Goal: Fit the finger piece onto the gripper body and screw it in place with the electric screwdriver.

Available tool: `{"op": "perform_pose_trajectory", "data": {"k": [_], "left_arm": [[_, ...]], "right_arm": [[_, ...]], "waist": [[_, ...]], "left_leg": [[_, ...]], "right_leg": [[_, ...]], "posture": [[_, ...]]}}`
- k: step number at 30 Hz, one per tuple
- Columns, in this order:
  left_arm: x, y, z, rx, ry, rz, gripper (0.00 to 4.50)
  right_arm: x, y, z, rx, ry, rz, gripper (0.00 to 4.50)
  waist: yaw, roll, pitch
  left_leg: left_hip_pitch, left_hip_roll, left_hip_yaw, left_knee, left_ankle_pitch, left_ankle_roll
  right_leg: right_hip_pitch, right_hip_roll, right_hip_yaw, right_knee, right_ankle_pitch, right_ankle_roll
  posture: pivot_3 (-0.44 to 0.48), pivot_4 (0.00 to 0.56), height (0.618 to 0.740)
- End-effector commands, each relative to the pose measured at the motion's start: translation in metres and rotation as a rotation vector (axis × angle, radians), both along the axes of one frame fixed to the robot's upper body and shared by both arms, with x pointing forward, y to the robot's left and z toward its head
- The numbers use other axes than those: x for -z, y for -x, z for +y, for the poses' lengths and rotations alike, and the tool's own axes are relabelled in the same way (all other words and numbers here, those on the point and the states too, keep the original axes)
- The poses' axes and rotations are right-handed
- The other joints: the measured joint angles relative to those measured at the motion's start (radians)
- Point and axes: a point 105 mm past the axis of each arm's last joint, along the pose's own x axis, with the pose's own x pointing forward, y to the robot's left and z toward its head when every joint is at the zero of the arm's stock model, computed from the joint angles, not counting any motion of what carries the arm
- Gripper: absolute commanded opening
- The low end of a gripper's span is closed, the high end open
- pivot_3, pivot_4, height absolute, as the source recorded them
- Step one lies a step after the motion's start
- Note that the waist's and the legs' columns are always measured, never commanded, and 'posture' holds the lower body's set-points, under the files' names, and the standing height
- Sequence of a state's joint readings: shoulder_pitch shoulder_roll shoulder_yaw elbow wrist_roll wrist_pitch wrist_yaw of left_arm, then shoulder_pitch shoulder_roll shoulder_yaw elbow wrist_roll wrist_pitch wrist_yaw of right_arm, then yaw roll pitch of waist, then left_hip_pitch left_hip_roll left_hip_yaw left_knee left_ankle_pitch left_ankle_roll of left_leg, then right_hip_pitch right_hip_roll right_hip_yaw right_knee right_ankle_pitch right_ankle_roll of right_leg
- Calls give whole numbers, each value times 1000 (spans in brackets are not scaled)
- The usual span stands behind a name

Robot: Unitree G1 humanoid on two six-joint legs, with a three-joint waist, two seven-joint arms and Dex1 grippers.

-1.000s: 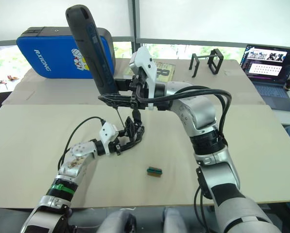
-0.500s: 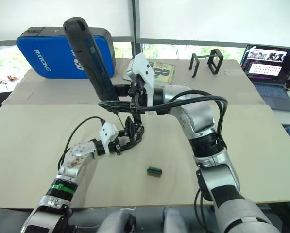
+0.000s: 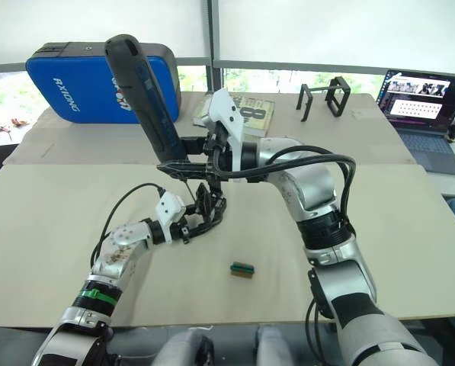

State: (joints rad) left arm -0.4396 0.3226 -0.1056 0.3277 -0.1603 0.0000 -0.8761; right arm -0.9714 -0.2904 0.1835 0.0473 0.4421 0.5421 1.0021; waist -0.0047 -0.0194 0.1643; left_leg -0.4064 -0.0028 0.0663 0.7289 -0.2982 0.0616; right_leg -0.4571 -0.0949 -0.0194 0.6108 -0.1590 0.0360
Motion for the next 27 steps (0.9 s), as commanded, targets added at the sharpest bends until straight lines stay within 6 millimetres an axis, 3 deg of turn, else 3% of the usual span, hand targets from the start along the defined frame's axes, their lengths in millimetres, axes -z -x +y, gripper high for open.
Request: {"op": "perform_pose_trajectory", "data": {"k": [1, 27], "left_arm": [[-17, 0, -4, 16, 28, -56, 2293], [-17, 0, -4, 19, 28, -57, 2293]], "right_arm": [[-18, 13, 2, -42, -41, -102, 1911], [-12, 10, 1, -35, -14, -126, 1911]], "waist": [[0, 0, 0], [0, 0, 0]], "left_leg": [[0, 0, 0, 0, 0, 0], [0, 0, 0, 0, 0, 0]], "right_leg": [[0, 0, 0, 0, 0, 0], [0, 0, 0, 0, 0, 0]], "posture": [[0, 150, 740], [0, 150, 740]]}}
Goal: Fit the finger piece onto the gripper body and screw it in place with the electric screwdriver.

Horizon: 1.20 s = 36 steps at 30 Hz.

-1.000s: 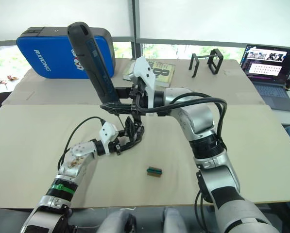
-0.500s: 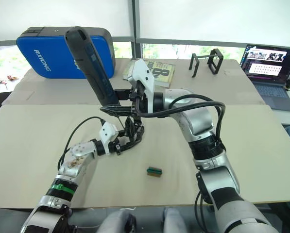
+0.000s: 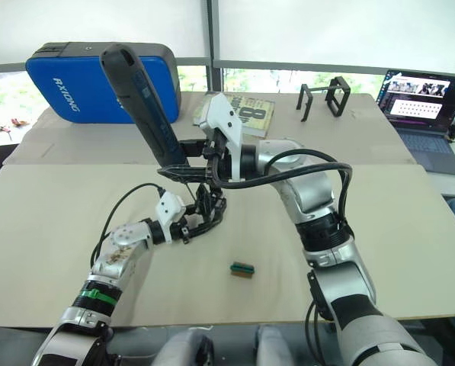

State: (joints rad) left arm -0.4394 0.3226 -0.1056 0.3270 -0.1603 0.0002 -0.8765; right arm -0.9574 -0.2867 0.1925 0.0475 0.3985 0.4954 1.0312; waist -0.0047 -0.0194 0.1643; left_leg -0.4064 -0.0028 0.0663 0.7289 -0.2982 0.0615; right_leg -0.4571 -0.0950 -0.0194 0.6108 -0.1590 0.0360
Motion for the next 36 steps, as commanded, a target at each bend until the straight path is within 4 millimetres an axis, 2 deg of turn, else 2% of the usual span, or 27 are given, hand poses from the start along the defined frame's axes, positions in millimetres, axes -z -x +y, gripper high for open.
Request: {"op": "perform_pose_trajectory", "data": {"k": [1, 22, 36], "left_arm": [[-17, 0, -4, 19, 28, -57, 2293], [-18, 0, -5, 26, 26, -57, 2293], [-18, 0, -4, 20, 28, -59, 2293]], "right_arm": [[-17, 8, 0, -29, -34, -85, 1911], [-11, 15, -1, -55, -27, -75, 1911], [4, 0, -3, -5, 6, -27, 1911]], "waist": [[0, 0, 0], [0, 0, 0], [0, 0, 0]], "left_leg": [[0, 0, 0, 0, 0, 0], [0, 0, 0, 0, 0, 0], [0, 0, 0, 0, 0, 0]], "right_leg": [[0, 0, 0, 0, 0, 0], [0, 0, 0, 0, 0, 0], [0, 0, 0, 0, 0, 0]], "posture": [[0, 150, 740], [0, 150, 740], [0, 150, 740]]}}
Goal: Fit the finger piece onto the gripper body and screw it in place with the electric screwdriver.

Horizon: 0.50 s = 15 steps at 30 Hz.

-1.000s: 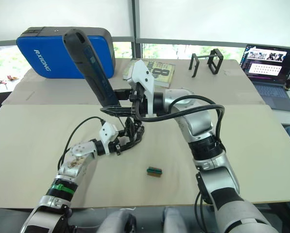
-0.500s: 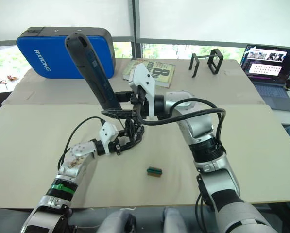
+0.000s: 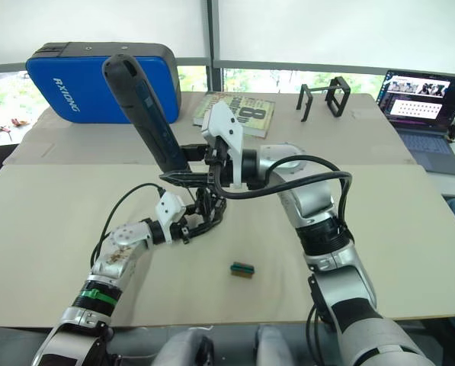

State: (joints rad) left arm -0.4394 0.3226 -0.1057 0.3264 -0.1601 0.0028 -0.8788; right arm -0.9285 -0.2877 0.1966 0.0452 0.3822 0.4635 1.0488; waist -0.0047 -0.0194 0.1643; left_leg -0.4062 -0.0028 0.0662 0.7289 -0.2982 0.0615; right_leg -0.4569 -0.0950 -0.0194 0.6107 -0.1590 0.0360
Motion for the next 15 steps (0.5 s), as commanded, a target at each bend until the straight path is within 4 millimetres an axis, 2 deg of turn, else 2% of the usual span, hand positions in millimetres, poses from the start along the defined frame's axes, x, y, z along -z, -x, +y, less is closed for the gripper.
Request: {"op": "perform_pose_trajectory", "data": {"k": [1, 15], "left_arm": [[-19, 0, -4, 17, 29, -61, 2293], [-20, -2, -4, 14, 30, -64, 2293]], "right_arm": [[-2, -2, -1, 0, 3, -15, 1911], [30, -15, -6, 28, 146, 44, 1911]], "waist": [[0, 0, 0], [1, 0, 0]], "left_leg": [[0, 0, 0, 0, 0, 0], [2, 0, 0, 0, 0, 0]], "right_leg": [[0, 0, 0, 0, 0, 0], [1, 0, 0, 0, 0, 0]], "posture": [[0, 150, 740], [0, 150, 740]]}}
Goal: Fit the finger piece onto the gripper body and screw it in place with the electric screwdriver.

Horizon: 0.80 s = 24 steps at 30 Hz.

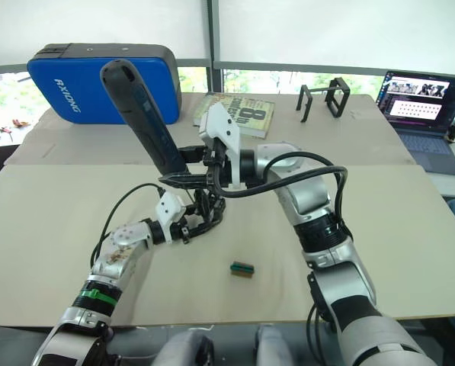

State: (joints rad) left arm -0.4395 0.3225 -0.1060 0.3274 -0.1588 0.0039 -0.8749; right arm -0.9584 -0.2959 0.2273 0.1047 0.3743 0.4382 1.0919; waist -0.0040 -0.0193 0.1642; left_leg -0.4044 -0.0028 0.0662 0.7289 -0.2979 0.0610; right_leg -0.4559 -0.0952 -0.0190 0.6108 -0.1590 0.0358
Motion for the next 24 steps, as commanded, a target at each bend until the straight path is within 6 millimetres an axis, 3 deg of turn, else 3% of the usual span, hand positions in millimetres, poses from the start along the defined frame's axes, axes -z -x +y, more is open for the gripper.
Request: {"op": "perform_pose_trajectory", "data": {"k": [1, 16, 24], "left_arm": [[-20, -2, -4, 18, 32, -66, 2293], [-20, -2, -2, 15, 30, -68, 2293], [-20, -3, -1, 9, 29, -73, 2293]], "right_arm": [[27, -14, -10, 68, 112, 34, 1911], [51, -26, -18, 119, 219, 117, 1911], [45, -29, -16, 124, 138, 179, 1911]], "waist": [[0, 0, 0], [0, 1, -1], [0, 1, -1]], "left_leg": [[0, 0, 0, 0, 0, 0], [2, 0, 0, 0, 0, 0], [4, 0, 0, 0, 0, 0]], "right_leg": [[0, 0, 0, 0, 0, 0], [1, -1, 1, 0, 0, 0], [2, -1, 1, -1, 0, 0]], "posture": [[0, 150, 740], [0, 150, 740], [0, 150, 740]]}}
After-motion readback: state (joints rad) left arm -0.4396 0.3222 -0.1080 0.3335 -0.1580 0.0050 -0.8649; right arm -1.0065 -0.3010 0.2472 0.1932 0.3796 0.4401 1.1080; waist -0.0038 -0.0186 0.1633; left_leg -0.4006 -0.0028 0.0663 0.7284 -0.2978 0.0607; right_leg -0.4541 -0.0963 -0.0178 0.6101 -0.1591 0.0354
